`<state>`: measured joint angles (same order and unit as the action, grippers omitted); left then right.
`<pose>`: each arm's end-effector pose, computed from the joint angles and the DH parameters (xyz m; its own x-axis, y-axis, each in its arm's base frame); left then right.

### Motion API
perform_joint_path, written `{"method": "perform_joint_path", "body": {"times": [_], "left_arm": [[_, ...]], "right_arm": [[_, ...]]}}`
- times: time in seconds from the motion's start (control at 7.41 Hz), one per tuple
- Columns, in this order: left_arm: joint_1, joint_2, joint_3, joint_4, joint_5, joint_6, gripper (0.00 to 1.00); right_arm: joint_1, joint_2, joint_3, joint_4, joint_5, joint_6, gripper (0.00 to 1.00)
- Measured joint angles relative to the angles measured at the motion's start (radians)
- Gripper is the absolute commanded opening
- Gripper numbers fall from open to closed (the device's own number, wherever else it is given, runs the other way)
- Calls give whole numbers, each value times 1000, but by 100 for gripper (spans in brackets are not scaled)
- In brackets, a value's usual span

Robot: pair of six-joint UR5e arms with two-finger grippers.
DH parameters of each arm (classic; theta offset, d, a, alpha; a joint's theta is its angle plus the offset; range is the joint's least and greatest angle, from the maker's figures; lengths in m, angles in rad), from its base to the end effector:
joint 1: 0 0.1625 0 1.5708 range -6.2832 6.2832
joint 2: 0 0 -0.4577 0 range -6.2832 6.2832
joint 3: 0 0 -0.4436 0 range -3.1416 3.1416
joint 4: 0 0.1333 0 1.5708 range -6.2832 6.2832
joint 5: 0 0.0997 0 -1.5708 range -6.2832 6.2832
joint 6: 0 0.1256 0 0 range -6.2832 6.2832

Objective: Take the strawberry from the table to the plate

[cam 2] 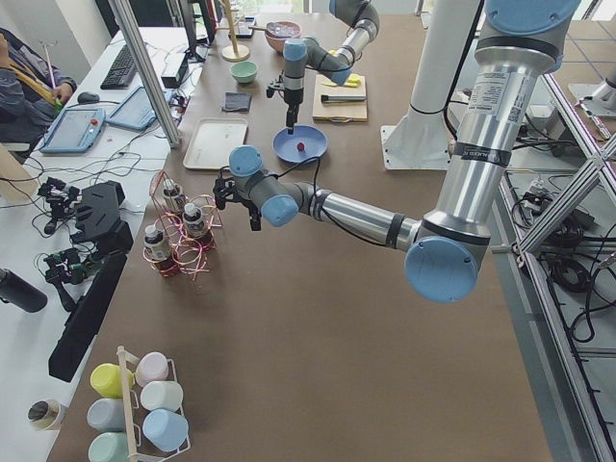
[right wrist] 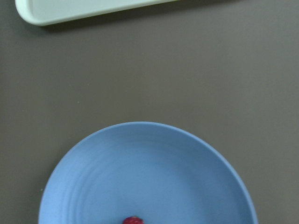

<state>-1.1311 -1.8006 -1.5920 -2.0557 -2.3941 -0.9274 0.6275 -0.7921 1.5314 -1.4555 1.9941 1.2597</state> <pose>0.2459 -0.6194 0.4943 0.4958 -0.0958 -0.8632 0.1352 0.9903 -0.0322 -0.6005 -0.5365 0.1894 0.5930 0.0853 0.8006 -0.1081 0.9938 -0.0258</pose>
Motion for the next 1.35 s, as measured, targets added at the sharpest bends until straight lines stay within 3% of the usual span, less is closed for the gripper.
{"method": "perform_joint_path", "body": {"times": [0.27,0.54,0.94,1.35], "left_arm": [[-104,0,-20,172,-2,286,97],[-212,-6,-61,440,-5,600,97],[-352,-6,-74,671,-46,887,97],[-427,27,-63,757,-50,1045,97]], "right_arm": [[152,-153,161,-96,113,-214,100],[323,-294,193,-131,212,-502,100],[603,-448,151,-243,305,-1015,100],[844,-512,15,-357,328,-1430,100]]}}
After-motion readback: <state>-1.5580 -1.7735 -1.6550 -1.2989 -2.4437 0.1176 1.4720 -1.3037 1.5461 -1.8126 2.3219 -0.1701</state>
